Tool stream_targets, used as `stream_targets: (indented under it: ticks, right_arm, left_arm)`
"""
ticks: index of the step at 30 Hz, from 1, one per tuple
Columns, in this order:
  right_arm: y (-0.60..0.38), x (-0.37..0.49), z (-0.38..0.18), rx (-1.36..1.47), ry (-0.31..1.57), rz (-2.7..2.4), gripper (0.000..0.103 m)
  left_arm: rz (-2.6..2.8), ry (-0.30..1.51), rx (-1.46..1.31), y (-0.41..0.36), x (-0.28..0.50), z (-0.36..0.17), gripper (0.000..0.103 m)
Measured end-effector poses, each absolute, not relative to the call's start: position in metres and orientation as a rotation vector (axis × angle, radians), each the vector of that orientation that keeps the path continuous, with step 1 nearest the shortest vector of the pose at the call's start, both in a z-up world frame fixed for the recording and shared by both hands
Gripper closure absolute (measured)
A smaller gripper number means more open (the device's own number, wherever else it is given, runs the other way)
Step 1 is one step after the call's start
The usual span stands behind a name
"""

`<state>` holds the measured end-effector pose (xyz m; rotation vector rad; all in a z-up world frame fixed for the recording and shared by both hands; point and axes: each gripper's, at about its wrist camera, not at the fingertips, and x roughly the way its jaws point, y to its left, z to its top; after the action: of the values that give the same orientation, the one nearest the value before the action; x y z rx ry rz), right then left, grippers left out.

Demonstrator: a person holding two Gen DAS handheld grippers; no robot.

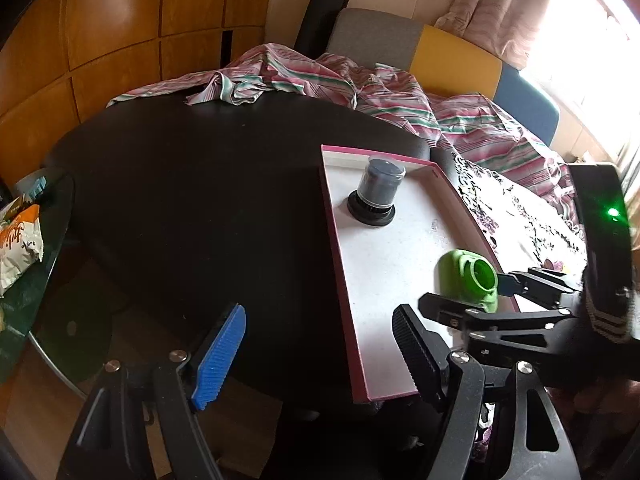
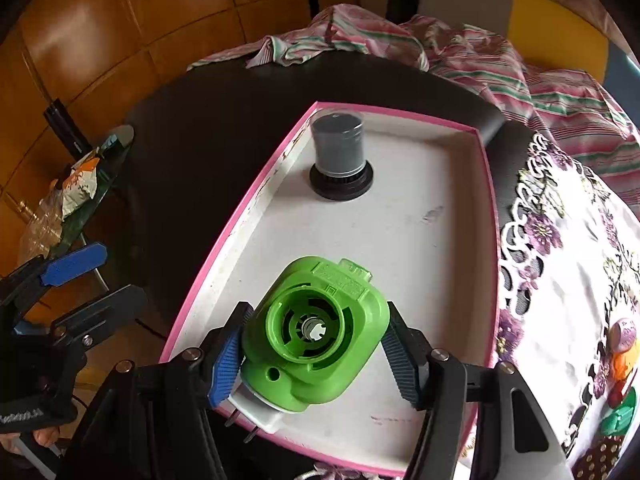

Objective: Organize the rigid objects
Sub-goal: 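Carry the green plug device into the tray with the right gripper, then lower the green device beside the cylinder and open the right gripper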

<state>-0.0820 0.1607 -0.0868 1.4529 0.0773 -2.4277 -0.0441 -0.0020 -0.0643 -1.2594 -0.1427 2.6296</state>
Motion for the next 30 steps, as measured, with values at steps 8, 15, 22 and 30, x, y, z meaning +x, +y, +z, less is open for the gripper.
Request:
stream_targets:
  ticks: [8,15,22,30]
  right_arm:
    - [0.146,-0.109,-0.095,1.488,0.075,-2.395,0.039]
    - [0.132,-0.137,-0.113,1.53,0.018,-2.384,0.039]
    - [0.135,-0.142,-0.112,1.491,-0.056,-2.409,0.039]
    - [0.156,-0.13,-0.1,1.451,-0.165,-2.44,0.039]
  left_arm:
    - [2.629,-0.158,-1.28,-0.006,-0.05,-0.068,0.026]
    - [2.639,-0.175,-1.308,-0.012,-0.055,-0.074,0.026]
    - [2.643,-0.198,-1.331,-0.018,-0.057,-0.079,0.027]
    - [2.646,-0.182,-1.316,-0.016,-0.052,-0.077,0.027]
